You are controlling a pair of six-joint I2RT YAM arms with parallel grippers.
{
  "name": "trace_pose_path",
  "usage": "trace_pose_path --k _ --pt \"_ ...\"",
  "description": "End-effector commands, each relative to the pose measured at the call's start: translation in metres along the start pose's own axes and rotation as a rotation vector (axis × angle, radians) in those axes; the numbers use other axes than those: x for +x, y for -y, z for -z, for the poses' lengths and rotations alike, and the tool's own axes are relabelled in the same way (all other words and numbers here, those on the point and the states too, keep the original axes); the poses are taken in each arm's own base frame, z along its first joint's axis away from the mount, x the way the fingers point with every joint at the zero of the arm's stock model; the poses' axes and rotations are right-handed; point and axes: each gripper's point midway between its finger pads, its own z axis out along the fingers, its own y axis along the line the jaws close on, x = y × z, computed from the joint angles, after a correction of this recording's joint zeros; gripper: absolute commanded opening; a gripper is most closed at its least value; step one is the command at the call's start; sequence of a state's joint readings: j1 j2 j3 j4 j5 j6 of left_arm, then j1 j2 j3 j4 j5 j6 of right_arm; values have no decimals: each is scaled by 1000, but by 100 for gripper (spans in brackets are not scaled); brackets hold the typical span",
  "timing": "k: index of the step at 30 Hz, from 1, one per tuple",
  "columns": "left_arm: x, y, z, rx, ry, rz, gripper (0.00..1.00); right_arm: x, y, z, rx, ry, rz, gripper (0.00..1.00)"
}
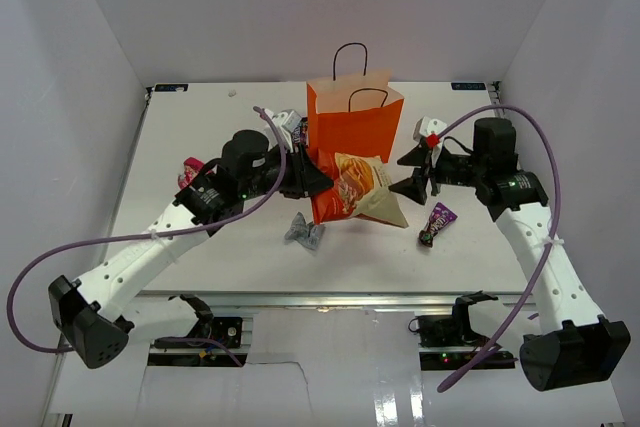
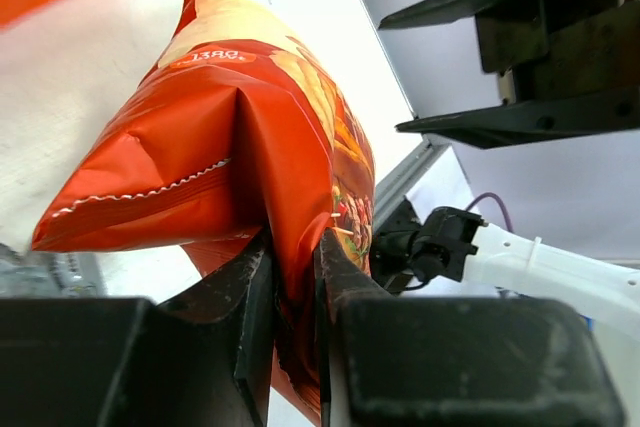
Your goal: Place the snacks into the paper bag
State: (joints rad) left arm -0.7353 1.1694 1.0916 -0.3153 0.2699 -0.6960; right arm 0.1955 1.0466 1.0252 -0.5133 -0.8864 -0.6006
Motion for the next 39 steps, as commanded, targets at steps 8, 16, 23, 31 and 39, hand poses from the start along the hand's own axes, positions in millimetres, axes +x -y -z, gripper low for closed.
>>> trace_pose_path --k 8,16,23,31,39 --pt "-81 50 91 -40 213 -456 0 -74 29 31 108 112 90 72" --pt "-165 113 135 -19 434 -907 0 -52 41 38 158 83 41 72" --pt "-220 152 150 -44 598 -1152 0 -37 41 43 181 68 17 72" --pt "-252 142 102 -152 607 -1470 0 -27 44 44 190 57 -7 72" --pt "-265 88 73 -94 484 -1537 0 -17 47 52 221 52 -31 72"
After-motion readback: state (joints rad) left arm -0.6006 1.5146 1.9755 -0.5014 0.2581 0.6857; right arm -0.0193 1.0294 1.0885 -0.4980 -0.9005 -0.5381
